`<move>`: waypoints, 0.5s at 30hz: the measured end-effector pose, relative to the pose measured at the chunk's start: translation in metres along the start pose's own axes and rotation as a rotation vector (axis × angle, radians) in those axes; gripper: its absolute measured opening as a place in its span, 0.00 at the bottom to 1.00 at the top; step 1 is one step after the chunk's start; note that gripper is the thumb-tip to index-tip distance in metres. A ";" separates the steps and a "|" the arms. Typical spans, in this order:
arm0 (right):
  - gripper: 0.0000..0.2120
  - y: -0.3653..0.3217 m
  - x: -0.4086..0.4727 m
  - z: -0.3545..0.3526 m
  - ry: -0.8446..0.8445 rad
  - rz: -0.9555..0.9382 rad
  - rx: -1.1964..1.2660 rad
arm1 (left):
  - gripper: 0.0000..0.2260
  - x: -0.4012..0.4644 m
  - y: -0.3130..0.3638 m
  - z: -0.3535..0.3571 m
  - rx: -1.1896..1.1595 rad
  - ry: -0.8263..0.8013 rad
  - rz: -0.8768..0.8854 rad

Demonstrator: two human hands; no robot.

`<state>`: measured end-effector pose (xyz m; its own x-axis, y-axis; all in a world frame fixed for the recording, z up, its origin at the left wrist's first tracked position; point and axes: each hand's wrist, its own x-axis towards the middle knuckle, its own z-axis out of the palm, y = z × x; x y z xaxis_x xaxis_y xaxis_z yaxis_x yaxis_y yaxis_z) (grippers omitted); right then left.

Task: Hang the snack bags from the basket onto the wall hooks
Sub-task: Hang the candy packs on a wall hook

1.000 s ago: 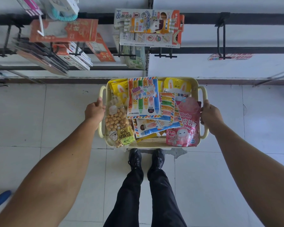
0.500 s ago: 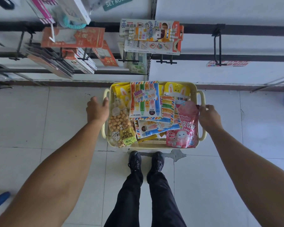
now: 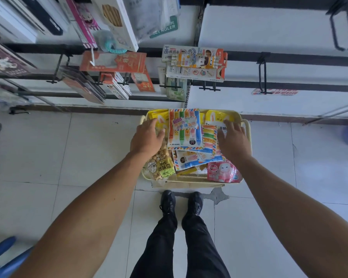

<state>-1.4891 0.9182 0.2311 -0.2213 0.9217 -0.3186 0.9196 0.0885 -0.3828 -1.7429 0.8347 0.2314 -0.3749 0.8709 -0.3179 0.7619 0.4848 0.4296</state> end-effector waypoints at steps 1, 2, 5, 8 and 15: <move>0.22 -0.006 -0.002 0.001 -0.010 -0.013 0.005 | 0.21 0.000 0.004 0.000 -0.021 -0.013 0.001; 0.23 -0.012 -0.002 0.003 -0.023 -0.024 0.019 | 0.20 0.000 0.008 0.002 -0.041 -0.027 0.001; 0.23 -0.025 0.001 0.014 -0.080 -0.041 0.085 | 0.20 0.008 0.015 0.012 -0.107 -0.064 -0.009; 0.23 -0.034 0.013 0.030 -0.127 -0.038 0.154 | 0.18 0.021 0.017 0.028 -0.092 -0.100 0.000; 0.22 -0.037 0.048 0.063 -0.191 0.104 0.263 | 0.17 0.060 0.013 0.067 -0.015 -0.178 -0.055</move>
<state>-1.5546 0.9352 0.1757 -0.2101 0.8311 -0.5149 0.8307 -0.1260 -0.5423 -1.7199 0.8878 0.1614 -0.3151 0.8155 -0.4855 0.7343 0.5336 0.4196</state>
